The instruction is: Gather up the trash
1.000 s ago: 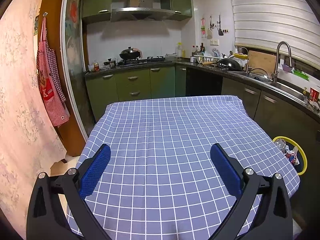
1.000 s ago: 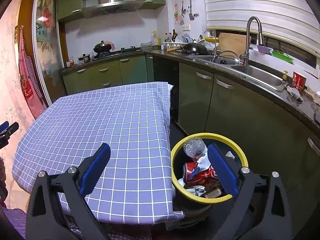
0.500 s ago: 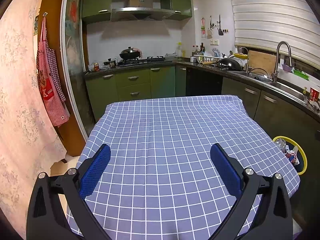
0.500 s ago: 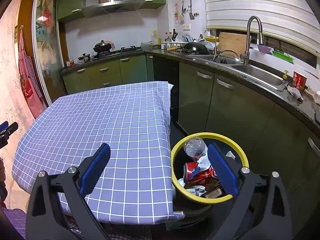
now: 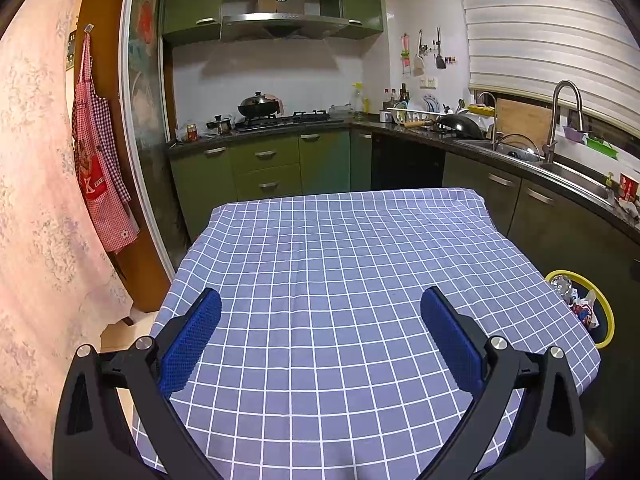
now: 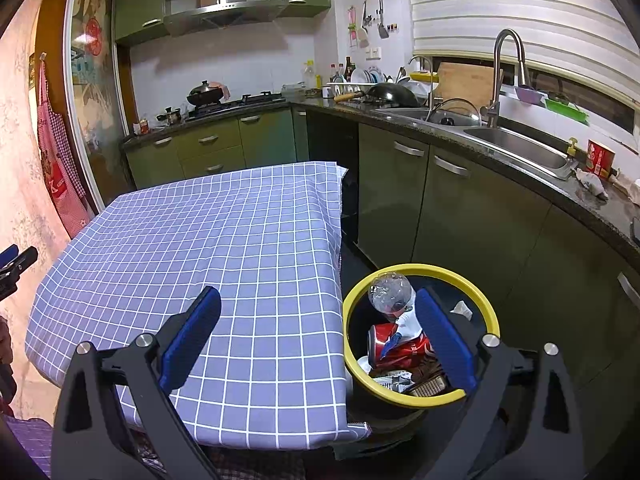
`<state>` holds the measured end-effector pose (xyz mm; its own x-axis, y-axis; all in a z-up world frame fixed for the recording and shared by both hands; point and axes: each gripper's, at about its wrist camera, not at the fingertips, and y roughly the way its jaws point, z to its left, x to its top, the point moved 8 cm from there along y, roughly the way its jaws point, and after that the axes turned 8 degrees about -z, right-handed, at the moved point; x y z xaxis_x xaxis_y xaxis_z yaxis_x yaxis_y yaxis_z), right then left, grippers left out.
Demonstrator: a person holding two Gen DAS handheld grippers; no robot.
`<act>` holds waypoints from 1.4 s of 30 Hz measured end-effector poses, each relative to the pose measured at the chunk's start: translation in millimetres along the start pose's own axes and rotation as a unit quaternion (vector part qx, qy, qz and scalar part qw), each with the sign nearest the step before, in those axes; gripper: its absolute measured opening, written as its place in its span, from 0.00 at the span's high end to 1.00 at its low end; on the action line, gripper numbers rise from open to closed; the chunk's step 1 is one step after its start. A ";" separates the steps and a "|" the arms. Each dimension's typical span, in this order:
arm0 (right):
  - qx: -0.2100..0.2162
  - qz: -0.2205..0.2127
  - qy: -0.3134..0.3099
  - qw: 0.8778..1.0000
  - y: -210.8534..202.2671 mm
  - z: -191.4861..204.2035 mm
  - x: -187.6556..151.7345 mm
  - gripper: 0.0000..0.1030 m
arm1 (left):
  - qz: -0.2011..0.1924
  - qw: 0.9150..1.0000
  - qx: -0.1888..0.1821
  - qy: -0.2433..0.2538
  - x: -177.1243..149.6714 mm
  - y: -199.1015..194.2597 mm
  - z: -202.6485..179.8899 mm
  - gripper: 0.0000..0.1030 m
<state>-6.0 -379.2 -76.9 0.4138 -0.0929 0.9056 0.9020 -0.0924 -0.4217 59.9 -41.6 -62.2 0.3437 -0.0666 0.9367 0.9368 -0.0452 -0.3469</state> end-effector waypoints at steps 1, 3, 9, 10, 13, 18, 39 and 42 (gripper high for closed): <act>0.000 0.000 0.000 1.000 -0.1 -0.2 0.0 0.10 | 0.000 1.000 0.000 -0.001 -0.2 0.1 0.0 0.05; 0.000 0.000 0.000 1.000 0.0 0.0 -0.1 0.10 | 0.001 1.000 -0.002 -0.001 -0.5 0.1 -0.6 0.05; 0.000 0.001 0.001 1.000 0.7 -0.4 -1.3 0.10 | 0.003 1.000 -0.003 0.000 -1.7 1.4 0.1 0.05; 0.000 0.001 0.000 1.000 0.6 -0.5 -1.2 0.10 | 0.003 1.000 -0.003 0.000 -1.8 1.4 0.0 0.05; 0.000 0.001 0.001 1.000 0.8 -0.5 -1.1 0.10 | 0.004 1.000 -0.002 0.000 -2.0 2.1 0.3 0.05; 0.000 0.001 0.001 1.000 0.6 -0.7 -0.9 0.10 | 0.004 1.000 -0.003 0.000 -2.0 1.9 0.0 0.05; 0.001 0.003 0.002 1.000 2.9 -0.3 -4.4 0.10 | 0.005 1.000 -0.002 0.001 -4.0 3.4 0.8 0.05; 0.001 0.003 0.002 1.000 3.1 0.0 -4.5 0.10 | 0.006 1.000 -0.003 0.001 -4.2 3.5 0.8 0.05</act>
<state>-5.0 -379.1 -82.3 0.4180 -0.0978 0.9032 0.9001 -0.0897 -0.4263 61.8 -40.7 -67.4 0.3545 -0.0691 0.9325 0.9323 -0.0506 -0.3582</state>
